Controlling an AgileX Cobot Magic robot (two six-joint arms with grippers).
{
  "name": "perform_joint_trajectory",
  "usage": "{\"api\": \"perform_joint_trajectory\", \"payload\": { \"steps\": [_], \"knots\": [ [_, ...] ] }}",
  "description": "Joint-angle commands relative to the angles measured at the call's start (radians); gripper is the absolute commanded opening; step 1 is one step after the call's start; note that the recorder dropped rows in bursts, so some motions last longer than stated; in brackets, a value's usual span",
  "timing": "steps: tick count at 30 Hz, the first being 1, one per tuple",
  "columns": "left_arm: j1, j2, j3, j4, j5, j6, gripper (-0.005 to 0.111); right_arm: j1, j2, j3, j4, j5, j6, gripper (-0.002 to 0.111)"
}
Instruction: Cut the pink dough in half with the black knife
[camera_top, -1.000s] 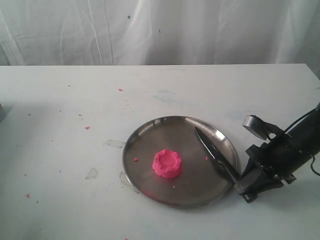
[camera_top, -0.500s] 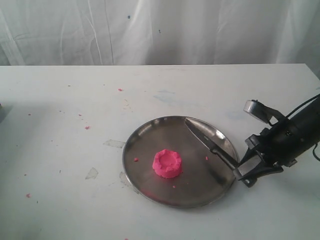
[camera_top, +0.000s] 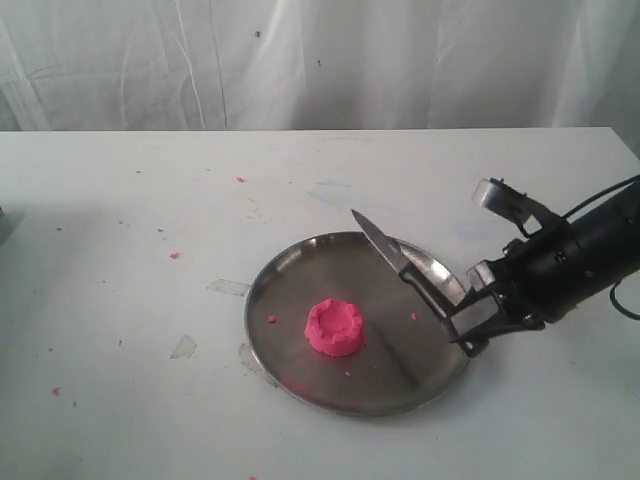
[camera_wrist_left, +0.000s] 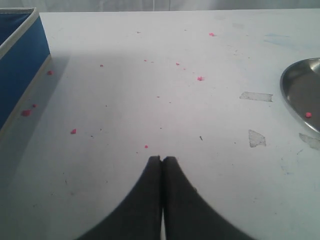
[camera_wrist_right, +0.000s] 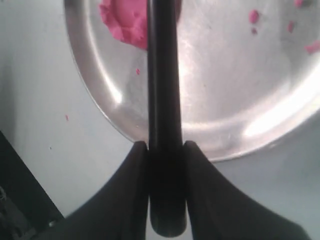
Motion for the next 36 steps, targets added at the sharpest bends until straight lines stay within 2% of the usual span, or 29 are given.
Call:
{"api": "perform_joint_trajectory", "payload": {
  "steps": [1, 6, 11, 16, 22, 28, 31, 36],
  "knots": [
    [0.000, -0.004, 0.003, -0.009, -0.004, 0.001, 0.000, 0.048, -0.131, 0.012, 0.030, -0.049, -0.023, 0.000],
    [0.000, -0.004, 0.003, -0.009, -0.004, 0.001, 0.000, 0.138, -0.290, 0.058, 0.030, -0.176, -0.016, 0.000],
    [0.000, -0.004, 0.003, -0.009, -0.004, 0.001, 0.000, 0.233, -0.435, 0.111, 0.019, -0.386, -0.008, 0.000],
    [0.000, -0.004, 0.003, -0.009, -0.004, 0.001, 0.000, 0.256, -0.524, 0.159, 0.022, -0.521, 0.006, 0.000],
    [0.000, -0.004, 0.003, -0.009, -0.004, 0.001, 0.000, 0.256, -0.529, 0.192, 0.030, -0.631, 0.071, 0.000],
    [0.000, -0.004, 0.003, -0.009, -0.004, 0.001, 0.000, 0.256, -0.527, 0.194, 0.089, -0.616, 0.122, 0.000],
    [0.000, -0.004, 0.003, 0.072, -0.004, 0.050, 0.000, 0.256, -0.527, 0.194, 0.118, -0.584, 0.122, 0.000],
    [0.000, -0.004, 0.003, 0.092, -0.004, 0.076, 0.000, 0.256, -0.527, 0.194, 0.119, -0.578, 0.122, 0.000]
  ]
}}
